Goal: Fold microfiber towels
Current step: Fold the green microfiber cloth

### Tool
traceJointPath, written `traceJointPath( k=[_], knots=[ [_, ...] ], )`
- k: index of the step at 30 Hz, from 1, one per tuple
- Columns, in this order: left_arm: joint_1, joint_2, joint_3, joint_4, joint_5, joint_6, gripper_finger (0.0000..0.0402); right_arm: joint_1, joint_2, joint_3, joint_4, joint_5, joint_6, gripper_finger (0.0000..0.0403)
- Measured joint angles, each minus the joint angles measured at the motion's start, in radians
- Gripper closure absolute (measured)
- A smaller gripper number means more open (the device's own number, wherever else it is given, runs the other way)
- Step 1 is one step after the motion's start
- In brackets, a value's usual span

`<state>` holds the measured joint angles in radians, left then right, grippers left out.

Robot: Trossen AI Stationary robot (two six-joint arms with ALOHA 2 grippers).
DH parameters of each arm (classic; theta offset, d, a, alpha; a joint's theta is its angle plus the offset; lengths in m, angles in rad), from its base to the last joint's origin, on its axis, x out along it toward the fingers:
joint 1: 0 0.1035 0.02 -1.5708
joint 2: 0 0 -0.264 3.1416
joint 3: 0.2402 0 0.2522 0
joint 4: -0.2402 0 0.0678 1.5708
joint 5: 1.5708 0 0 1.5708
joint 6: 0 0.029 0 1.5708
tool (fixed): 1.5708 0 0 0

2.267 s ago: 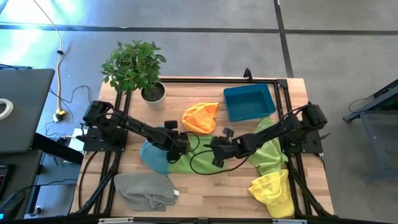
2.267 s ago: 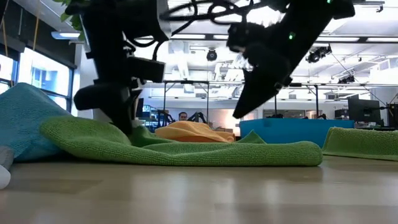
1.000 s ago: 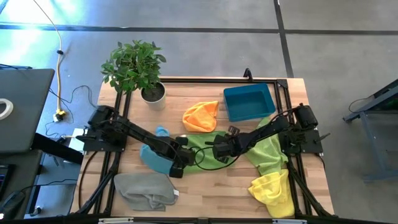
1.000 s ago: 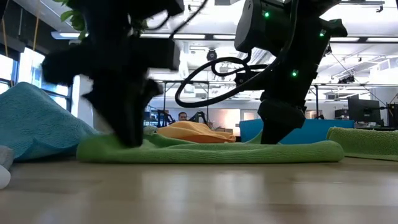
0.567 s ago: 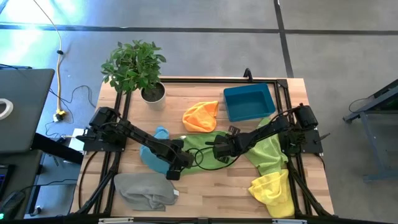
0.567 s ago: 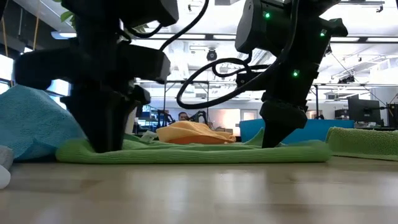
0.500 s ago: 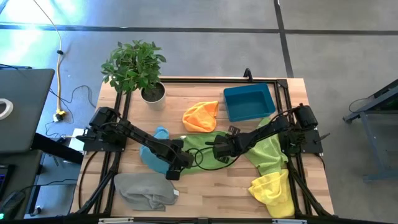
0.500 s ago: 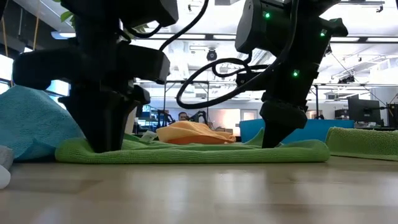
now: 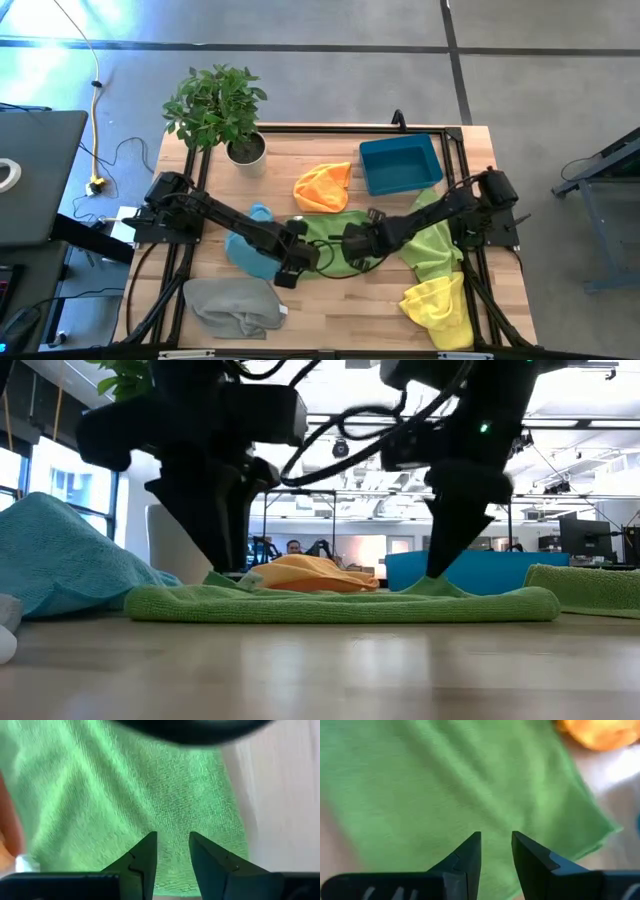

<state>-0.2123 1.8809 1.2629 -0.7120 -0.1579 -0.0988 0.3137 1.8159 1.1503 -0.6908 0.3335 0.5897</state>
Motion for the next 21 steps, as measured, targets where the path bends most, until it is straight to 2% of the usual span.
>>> traceJointPath(
  k=[8,14,21],
  knots=[
    [0.066,0.0,-0.034,-0.022,-0.011,0.082,0.0298,0.088,0.0,-0.052,0.008,-0.06,0.16,0.03],
    [0.122,0.0,-0.111,0.01,-0.009,0.047,0.0298,0.121,-0.001,-0.089,0.005,-0.065,0.226,0.03],
    [0.123,-0.005,-0.135,0.029,0.104,-0.034,0.0298,0.117,-0.001,-0.093,-0.09,-0.046,0.241,0.03]
  ],
)
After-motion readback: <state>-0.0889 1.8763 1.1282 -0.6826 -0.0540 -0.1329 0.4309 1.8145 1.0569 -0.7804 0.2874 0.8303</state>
